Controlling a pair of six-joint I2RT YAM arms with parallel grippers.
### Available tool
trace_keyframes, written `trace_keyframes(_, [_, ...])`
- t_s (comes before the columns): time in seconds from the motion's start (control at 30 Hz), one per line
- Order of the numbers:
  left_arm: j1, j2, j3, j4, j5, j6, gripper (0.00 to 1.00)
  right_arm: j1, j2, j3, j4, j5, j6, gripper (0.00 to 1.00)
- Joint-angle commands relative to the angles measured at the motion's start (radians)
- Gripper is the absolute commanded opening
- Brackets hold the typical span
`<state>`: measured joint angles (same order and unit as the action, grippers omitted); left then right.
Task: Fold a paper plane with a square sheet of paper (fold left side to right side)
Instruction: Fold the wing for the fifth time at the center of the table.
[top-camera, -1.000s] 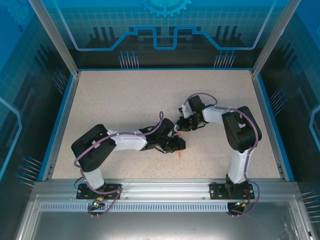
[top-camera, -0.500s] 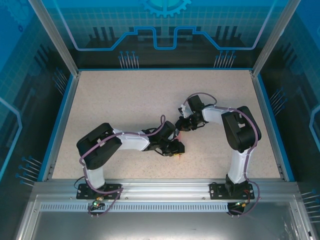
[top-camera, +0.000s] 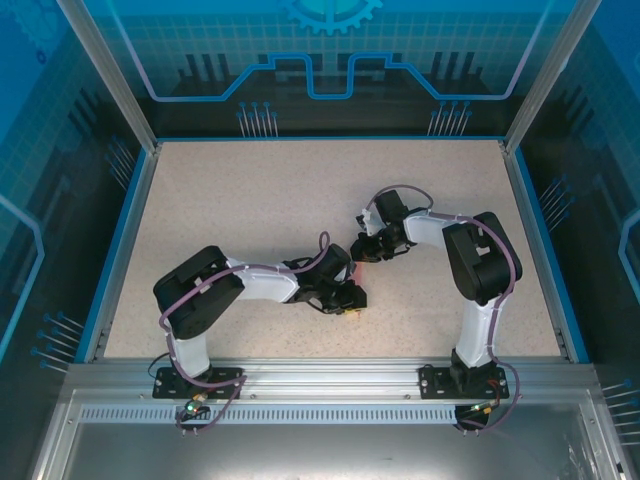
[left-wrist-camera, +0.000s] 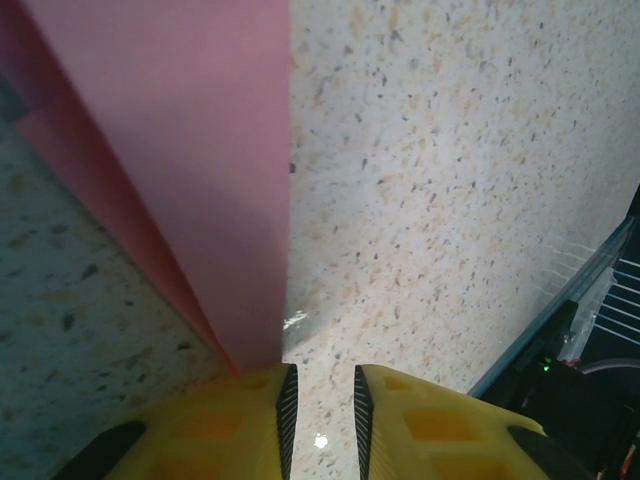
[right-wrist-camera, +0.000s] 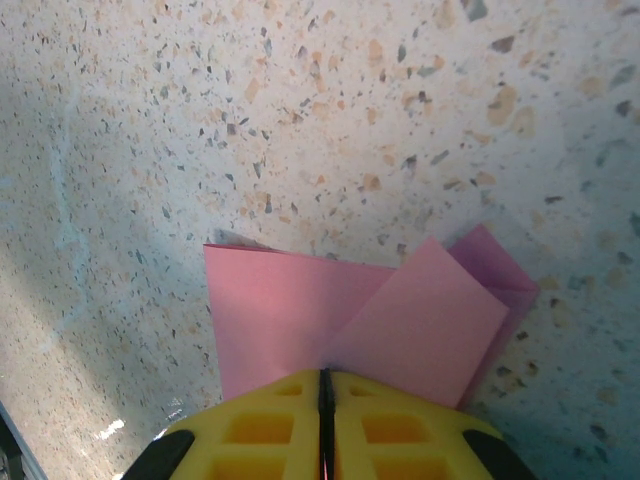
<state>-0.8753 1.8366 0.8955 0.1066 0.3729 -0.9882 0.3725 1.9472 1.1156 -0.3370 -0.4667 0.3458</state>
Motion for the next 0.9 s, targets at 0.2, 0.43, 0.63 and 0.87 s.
trace_keyframes(0.2, [-0.007, 0.006, -0.038, -0.036, -0.002, -0.003, 0.24, 0.013, 0.062, -0.002, -0.052, 0.114, -0.024, 0.10])
trace_keyframes(0.43, [-0.017, 0.002, -0.075, -0.020, 0.004, -0.019, 0.23, 0.013, 0.068, 0.001, -0.057, 0.120, -0.024, 0.10])
trace_keyframes(0.63, [-0.049, 0.015, -0.073, -0.014, 0.014, -0.027, 0.22, 0.013, 0.070, 0.004, -0.061, 0.126, -0.024, 0.10])
trace_keyframes(0.87, [-0.080, -0.016, -0.124, -0.003, -0.001, -0.062, 0.21, 0.013, 0.073, 0.009, -0.065, 0.126, -0.026, 0.10])
